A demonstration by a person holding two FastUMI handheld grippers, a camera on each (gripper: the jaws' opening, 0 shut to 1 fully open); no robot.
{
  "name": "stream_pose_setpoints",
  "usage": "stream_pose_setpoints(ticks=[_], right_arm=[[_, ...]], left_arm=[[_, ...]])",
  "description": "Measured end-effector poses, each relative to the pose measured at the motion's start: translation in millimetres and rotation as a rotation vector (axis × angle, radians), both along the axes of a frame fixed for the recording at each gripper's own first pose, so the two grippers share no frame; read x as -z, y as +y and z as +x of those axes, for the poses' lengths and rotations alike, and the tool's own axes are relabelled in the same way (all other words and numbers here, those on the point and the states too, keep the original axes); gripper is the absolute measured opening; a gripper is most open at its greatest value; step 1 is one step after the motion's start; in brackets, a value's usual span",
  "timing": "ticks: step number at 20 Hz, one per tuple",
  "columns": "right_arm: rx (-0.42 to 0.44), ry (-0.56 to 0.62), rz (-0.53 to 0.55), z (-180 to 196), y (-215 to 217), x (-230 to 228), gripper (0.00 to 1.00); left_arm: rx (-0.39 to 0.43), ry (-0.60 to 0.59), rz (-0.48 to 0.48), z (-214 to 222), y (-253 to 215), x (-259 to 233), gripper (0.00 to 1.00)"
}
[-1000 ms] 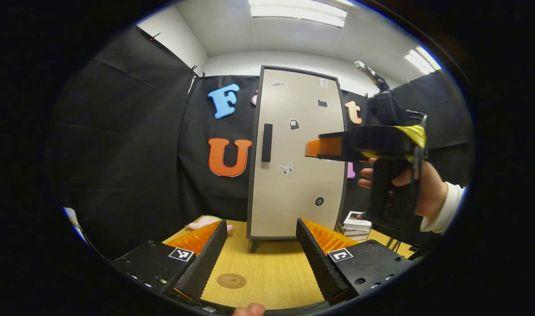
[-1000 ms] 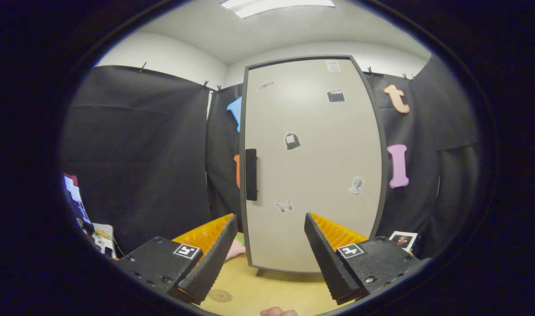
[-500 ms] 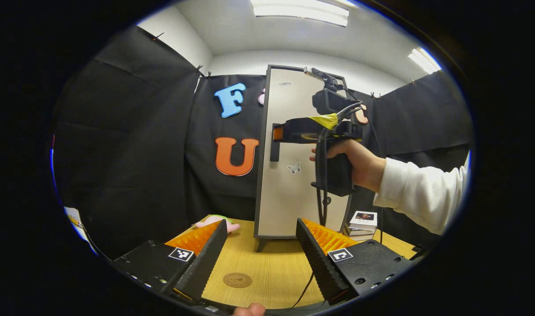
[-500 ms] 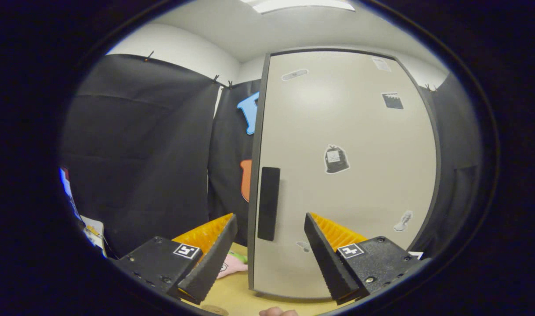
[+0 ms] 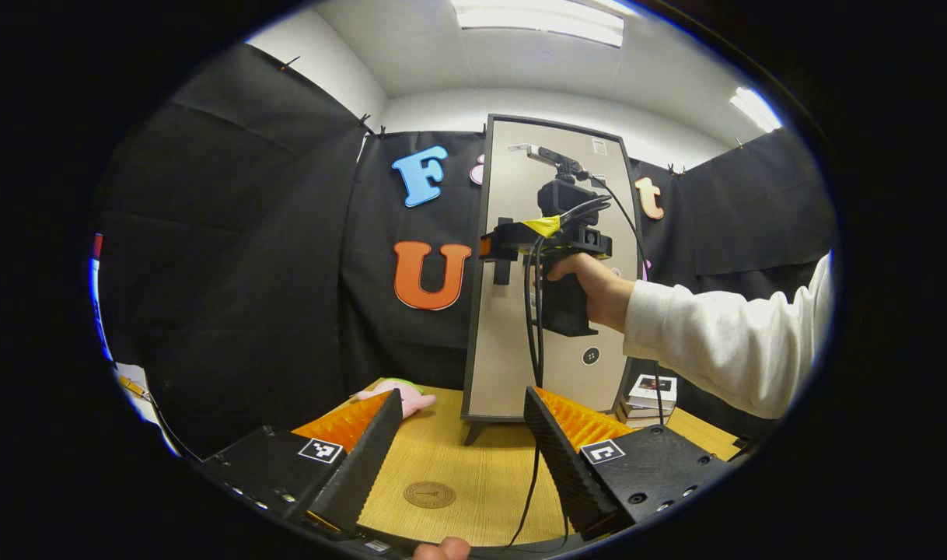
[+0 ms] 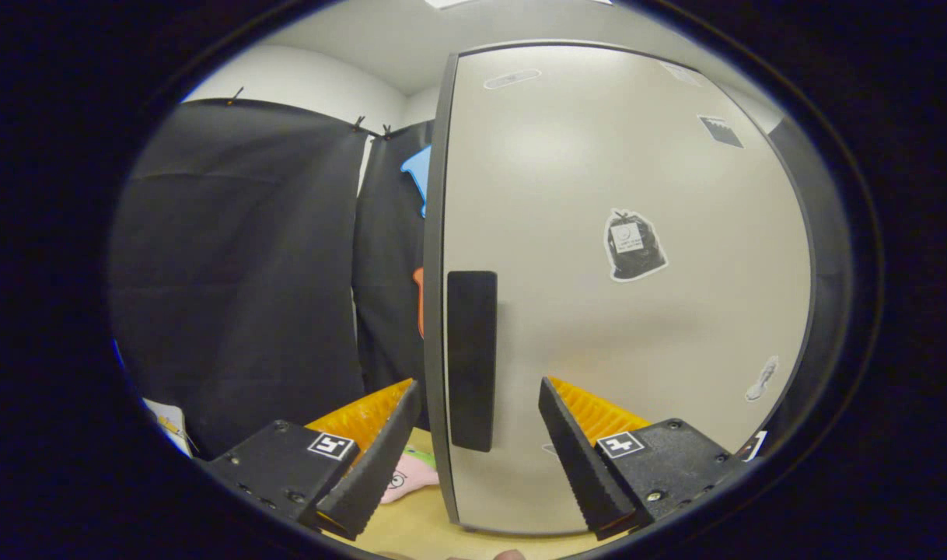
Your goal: Open the cabinet door with the right hand, grasp the bottle in the cabinet with the left hand and place it on the coaster, then close the cabinet door with the right hand.
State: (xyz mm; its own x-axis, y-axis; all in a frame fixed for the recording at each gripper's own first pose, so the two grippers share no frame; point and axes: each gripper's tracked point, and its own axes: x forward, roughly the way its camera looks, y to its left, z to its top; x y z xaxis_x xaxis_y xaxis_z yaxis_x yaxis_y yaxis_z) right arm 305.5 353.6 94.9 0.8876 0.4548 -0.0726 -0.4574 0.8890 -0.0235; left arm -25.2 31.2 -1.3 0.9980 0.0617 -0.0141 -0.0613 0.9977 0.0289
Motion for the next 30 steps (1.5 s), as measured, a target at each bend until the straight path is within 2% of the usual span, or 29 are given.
stream_pose_setpoints(ticks=[2,3,5,7,10,13,15,17,19,21,25,30], right_arm=[[0.004,-0.005,-0.013,5.9,3.2,-0.4,0.91],[0.009,-0.007,-0.028,9.2,4.6,0.5,0.93],[0.004,-0.016,-0.041,11.0,8.2,0.9,0.88],[0.014,-0.024,-0.055,12.0,9.3,0.9,0.77],[0.048,-0.05,-0.09,16.4,6.6,2.3,0.66],[0.025,-0.036,-0.074,16.4,12.5,7.5,0.39],[0.03,-0.029,-0.062,17.8,11.0,8.0,0.37],[0.025,0.004,-0.016,18.6,11.3,7.9,0.28],[0.025,0.011,-0.019,17.7,10.8,7.9,0.19],[0.023,0.014,-0.037,16.9,10.7,8.8,0.17],[0.0,0.016,-0.043,9.4,8.9,8.5,0.17],[-0.062,0.029,-0.053,-20.7,5.2,2.4,0.17]], left_arm=[[0.001,0.003,0.007,3.4,3.0,1.4,0.95],[0.001,0.003,0.009,3.0,3.5,1.1,0.95],[0.003,-0.006,0.007,5.1,4.4,-1.4,0.95],[0.003,-0.007,0.003,7.3,4.0,-0.5,0.95],[0.004,-0.004,-0.004,9.9,4.5,0.2,0.95],[0.008,-0.017,-0.012,11.4,4.4,-2.2,0.95],[0.008,-0.021,-0.008,11.9,5.9,-1.7,0.95],[0.009,-0.021,-0.009,11.4,6.2,-1.4,0.95],[0.008,-0.024,-0.008,10.3,7.1,-2.8,0.95],[0.009,-0.028,-0.009,9.6,7.1,-3.7,0.95],[0.023,-0.027,-0.014,8.2,5.1,-3.4,0.95],[0.041,-0.027,-0.007,7.3,2.2,-2.8,0.95]])
